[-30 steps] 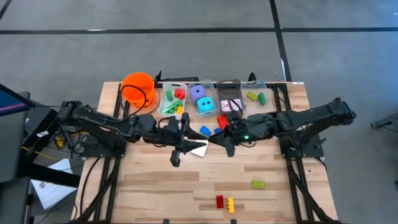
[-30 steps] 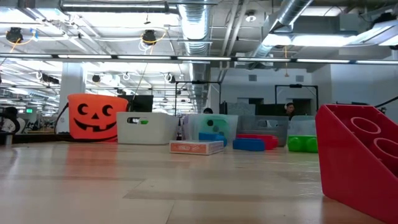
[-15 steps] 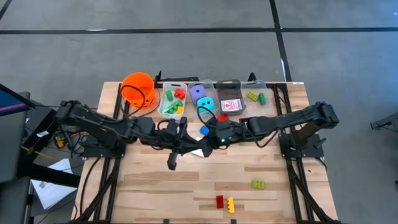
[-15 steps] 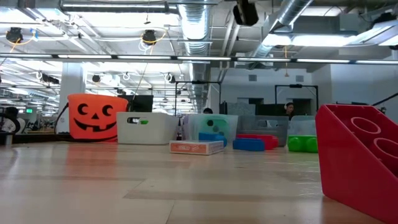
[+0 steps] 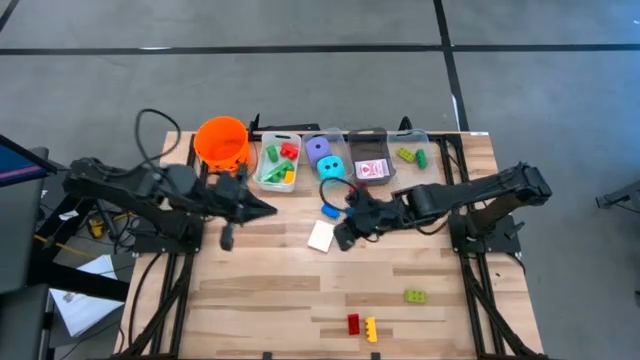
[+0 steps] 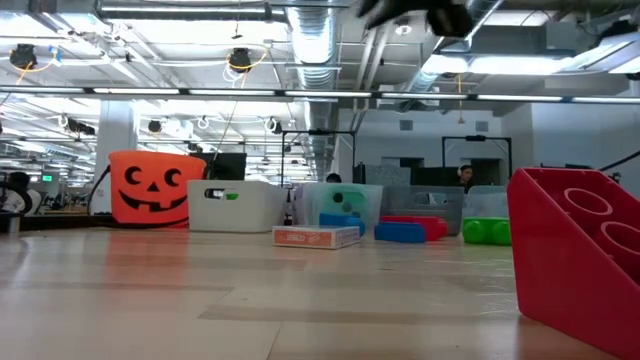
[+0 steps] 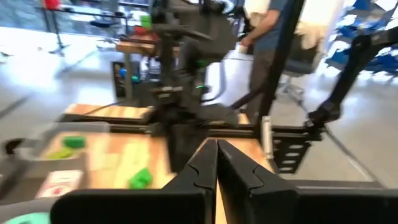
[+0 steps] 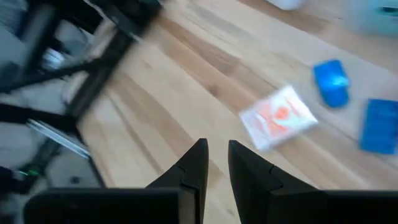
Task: Pick & Place Toys
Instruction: Put the 1 stud blue game piece into the white bin
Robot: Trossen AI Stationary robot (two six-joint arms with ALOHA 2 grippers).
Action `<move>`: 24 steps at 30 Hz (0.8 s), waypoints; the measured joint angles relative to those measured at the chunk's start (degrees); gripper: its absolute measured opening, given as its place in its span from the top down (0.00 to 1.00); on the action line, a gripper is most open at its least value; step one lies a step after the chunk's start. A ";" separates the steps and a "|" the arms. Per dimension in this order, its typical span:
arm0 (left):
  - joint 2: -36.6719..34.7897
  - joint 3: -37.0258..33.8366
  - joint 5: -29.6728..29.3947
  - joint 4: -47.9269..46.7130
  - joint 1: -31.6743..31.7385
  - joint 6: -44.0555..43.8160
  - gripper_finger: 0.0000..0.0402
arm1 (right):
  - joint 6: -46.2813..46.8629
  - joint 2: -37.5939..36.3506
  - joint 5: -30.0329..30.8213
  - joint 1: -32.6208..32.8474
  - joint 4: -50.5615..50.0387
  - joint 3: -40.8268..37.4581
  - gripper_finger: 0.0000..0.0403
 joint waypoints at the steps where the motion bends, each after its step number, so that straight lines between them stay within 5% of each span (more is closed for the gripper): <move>1: -1.28 -0.01 -0.46 -1.34 0.30 1.03 0.99 | -0.06 -0.50 0.71 0.52 -2.17 0.00 0.86; 9: -1.27 -0.01 -1.02 -4.25 3.15 4.76 0.96 | -6.81 -1.39 17.57 4.79 -18.94 -0.14 0.84; 14: 4.08 -0.01 -0.80 -3.64 5.60 -1.99 0.87 | -11.39 -1.30 17.90 4.74 -16.49 -3.98 0.77; 19: 6.81 -0.04 -0.06 -3.14 6.96 -8.35 0.74 | -13.00 -1.91 15.48 3.91 -11.68 -11.73 0.60; 24: 5.17 -0.05 0.86 -2.41 7.61 -11.57 0.61 | -17.85 -5.87 10.29 3.88 5.68 -25.47 0.39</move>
